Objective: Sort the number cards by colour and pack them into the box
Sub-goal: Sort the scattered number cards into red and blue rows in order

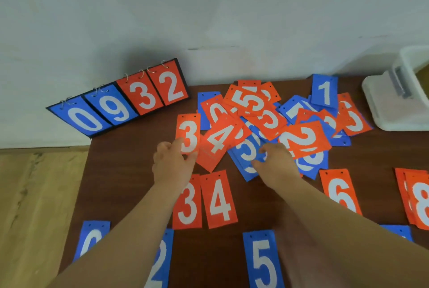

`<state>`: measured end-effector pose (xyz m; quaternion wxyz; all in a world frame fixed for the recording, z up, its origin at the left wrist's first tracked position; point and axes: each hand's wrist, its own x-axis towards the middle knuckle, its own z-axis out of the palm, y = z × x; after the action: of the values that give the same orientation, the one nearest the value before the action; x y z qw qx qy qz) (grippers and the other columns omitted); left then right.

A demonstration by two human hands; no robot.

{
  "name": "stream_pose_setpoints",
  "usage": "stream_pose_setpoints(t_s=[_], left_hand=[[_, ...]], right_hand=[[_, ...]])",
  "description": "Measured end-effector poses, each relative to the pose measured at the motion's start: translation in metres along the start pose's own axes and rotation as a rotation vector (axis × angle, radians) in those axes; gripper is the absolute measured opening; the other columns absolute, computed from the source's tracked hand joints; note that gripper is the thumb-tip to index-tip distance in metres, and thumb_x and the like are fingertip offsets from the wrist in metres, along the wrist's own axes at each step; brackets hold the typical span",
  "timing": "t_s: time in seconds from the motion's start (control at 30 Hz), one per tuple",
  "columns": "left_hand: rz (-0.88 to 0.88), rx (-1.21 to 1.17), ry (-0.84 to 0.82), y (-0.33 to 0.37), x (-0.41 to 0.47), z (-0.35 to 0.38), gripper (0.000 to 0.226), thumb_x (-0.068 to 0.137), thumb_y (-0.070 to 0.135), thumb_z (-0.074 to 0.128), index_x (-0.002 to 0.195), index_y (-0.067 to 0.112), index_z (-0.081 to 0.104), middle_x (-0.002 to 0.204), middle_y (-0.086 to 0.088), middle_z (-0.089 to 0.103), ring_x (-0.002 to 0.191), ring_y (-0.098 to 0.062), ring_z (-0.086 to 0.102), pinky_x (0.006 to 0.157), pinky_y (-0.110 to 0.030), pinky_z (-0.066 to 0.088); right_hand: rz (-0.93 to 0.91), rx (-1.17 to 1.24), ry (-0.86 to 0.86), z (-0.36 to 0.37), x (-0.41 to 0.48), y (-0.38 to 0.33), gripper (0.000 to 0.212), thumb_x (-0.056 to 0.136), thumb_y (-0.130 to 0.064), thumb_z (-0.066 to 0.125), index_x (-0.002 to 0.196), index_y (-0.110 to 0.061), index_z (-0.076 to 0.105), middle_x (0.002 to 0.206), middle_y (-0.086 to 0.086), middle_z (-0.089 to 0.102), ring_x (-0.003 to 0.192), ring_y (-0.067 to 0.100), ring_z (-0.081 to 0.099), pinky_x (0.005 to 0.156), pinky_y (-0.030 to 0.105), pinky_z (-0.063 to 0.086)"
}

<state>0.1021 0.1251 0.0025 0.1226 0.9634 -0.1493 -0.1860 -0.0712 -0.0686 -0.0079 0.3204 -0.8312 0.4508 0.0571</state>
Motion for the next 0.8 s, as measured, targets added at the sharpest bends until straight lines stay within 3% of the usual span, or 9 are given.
stream_pose_setpoints(t_s=[0.23,0.43,0.6,0.8], left_hand=[[-0.071,0.048,-0.126,0.018,0.062,0.022,0.075,0.088,0.049,0.068,0.150,0.043,0.026,0.148,-0.009,0.030,0.132,-0.033,0.038,0.099,-0.046,0.047],[-0.085,-0.079,-0.106,0.016,0.070,0.021,0.074,0.082,0.041,0.080,0.144,0.041,0.040,0.139,-0.005,0.036,0.127,-0.027,0.041,0.096,-0.040,0.050],[-0.027,-0.128,-0.048,0.016,0.068,0.011,0.052,0.088,0.027,0.076,0.135,0.028,0.054,0.132,-0.004,0.047,0.121,-0.023,0.054,0.092,-0.034,0.053],[0.048,-0.303,0.133,0.018,0.035,-0.013,0.034,0.098,0.021,0.061,0.132,0.027,0.058,0.129,0.000,0.054,0.116,-0.018,0.058,0.085,-0.031,0.056]], right_hand=[[0.122,-0.215,-0.005,0.034,0.047,-0.023,0.054,0.082,-0.043,0.078,0.124,-0.020,0.054,0.129,0.007,0.045,0.113,0.028,0.051,0.095,0.040,0.050],[0.169,-0.156,-0.044,0.027,0.057,-0.028,0.047,0.077,-0.034,0.083,0.114,-0.023,0.057,0.116,0.004,0.050,0.088,0.023,0.061,0.072,0.036,0.056],[0.170,-0.029,-0.061,0.017,0.052,-0.031,0.020,0.089,-0.020,0.070,0.103,-0.024,0.057,0.076,0.001,0.062,0.065,0.018,0.061,0.055,0.032,0.053],[0.063,0.039,0.007,-0.028,0.031,-0.028,0.004,0.094,-0.020,0.060,0.094,-0.023,0.062,0.078,-0.004,0.064,0.064,0.014,0.060,0.049,0.025,0.043]])
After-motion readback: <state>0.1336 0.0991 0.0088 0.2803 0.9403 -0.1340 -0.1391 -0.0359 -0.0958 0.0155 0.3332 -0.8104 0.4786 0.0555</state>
